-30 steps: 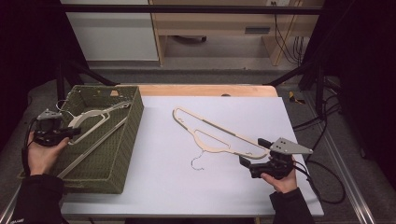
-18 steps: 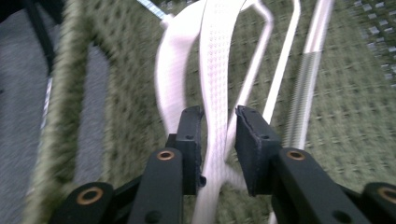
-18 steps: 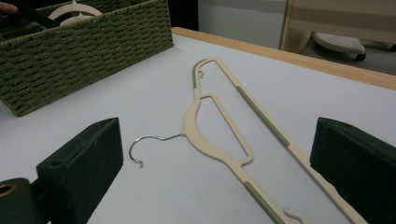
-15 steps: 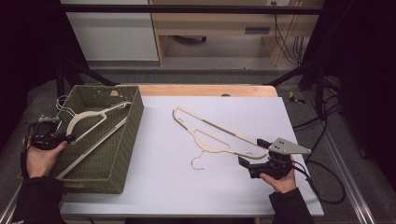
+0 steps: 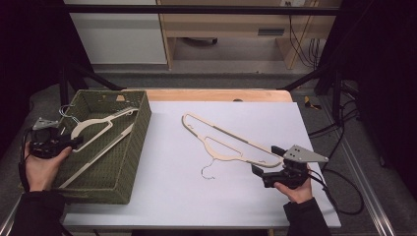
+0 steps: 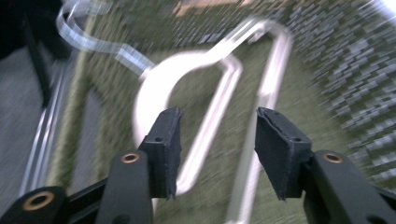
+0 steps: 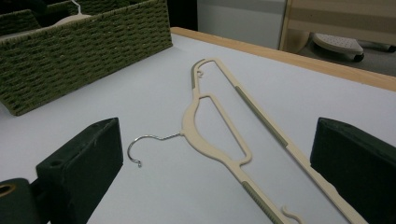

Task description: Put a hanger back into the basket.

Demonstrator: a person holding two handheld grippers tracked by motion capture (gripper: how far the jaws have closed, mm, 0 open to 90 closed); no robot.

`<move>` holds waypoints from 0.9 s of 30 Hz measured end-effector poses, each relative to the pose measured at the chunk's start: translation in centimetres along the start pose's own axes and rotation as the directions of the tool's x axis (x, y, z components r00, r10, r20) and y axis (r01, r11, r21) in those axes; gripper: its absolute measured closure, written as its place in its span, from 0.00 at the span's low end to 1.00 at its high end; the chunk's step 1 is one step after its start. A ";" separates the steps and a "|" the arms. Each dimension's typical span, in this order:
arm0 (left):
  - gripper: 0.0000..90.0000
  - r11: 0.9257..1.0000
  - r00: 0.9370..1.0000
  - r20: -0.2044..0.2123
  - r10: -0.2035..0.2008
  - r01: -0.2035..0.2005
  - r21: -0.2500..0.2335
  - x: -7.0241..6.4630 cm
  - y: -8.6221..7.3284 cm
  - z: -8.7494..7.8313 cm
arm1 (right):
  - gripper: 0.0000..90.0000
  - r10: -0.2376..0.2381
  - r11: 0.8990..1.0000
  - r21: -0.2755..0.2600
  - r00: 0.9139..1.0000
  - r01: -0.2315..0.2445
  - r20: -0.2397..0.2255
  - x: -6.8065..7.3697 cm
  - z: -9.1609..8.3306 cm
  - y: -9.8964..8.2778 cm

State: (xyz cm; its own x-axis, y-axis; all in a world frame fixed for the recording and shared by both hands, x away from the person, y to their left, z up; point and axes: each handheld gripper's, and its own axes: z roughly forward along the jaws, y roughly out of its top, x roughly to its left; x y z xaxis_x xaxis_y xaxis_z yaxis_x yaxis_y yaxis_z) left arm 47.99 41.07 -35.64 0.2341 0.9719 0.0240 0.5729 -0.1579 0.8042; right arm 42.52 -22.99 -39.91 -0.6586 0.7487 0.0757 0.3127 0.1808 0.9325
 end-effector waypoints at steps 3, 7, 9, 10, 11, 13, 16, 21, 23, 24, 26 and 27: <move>0.49 0.997 0.999 0.045 0.022 -0.018 -0.081 -1.9 0.6 -0.9 | 0.03 -0.005 1.000 -0.001 1.000 0.005 -0.003 0.0 0.0 0.0; 0.40 0.984 0.993 0.111 0.049 -0.029 -0.178 -4.3 1.4 -2.1 | 0.03 -0.002 1.000 -0.002 1.000 0.002 -0.002 0.0 0.0 0.0; 0.35 0.977 0.988 0.140 0.063 -0.033 -0.211 -5.5 1.6 -2.4 | 0.03 -0.002 1.000 -0.001 1.000 0.002 -0.002 0.0 0.0 0.0; 0.32 0.973 0.985 0.153 0.081 -0.044 -0.228 -6.3 1.8 -2.6 | 0.03 -0.003 1.000 -0.002 1.000 0.003 -0.002 -0.1 0.0 0.0; 0.30 0.971 0.982 0.163 0.090 -0.049 -0.236 -6.8 1.9 -2.6 | 0.03 0.000 1.000 -0.006 1.000 0.000 -0.002 -0.1 0.0 0.0; 0.26 0.963 0.975 0.196 0.109 -0.054 -0.263 -8.3 2.1 -2.7 | 0.04 0.003 1.000 -0.009 1.000 -0.003 -0.003 -0.1 0.0 0.1; 0.19 0.952 0.963 0.237 0.129 -0.054 -0.300 -10.3 2.0 -2.7 | 0.04 0.005 1.000 -0.011 1.000 -0.005 -0.002 -0.2 -0.1 0.1; 0.16 0.942 0.937 0.298 0.185 -0.082 -0.326 -13.4 1.7 -2.5 | 0.04 0.006 1.000 -0.014 1.000 -0.006 -0.002 -0.2 -0.2 0.1; 0.14 0.938 0.924 0.325 0.202 -0.088 -0.335 -14.7 1.6 -2.4 | 0.04 0.006 1.000 -0.015 1.000 -0.006 -0.002 -0.2 -0.2 0.1; 0.14 0.936 0.920 0.328 0.214 -0.096 -0.340 -15.2 1.5 -2.3 | 0.04 0.006 1.000 -0.015 1.000 -0.006 -0.001 -0.2 -0.2 0.1; 0.13 0.934 0.909 0.348 0.227 -0.102 -0.343 -16.3 1.4 -2.1 | 0.04 0.010 1.000 -0.013 1.000 -0.010 0.000 -0.3 -0.2 0.0; 0.13 0.933 0.906 0.355 0.231 -0.103 -0.345 -16.8 1.3 -1.9 | 0.04 0.008 1.000 -0.014 1.000 -0.008 0.000 -0.3 -0.2 0.0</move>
State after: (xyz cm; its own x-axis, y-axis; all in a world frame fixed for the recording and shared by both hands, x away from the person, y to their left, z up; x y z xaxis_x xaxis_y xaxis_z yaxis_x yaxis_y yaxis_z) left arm 43.27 24.85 -33.87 0.6233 0.7819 -0.0031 0.2398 -0.1873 0.9526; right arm 42.58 -23.36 -39.85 -0.6561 0.7501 0.0827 0.3082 0.1663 0.9367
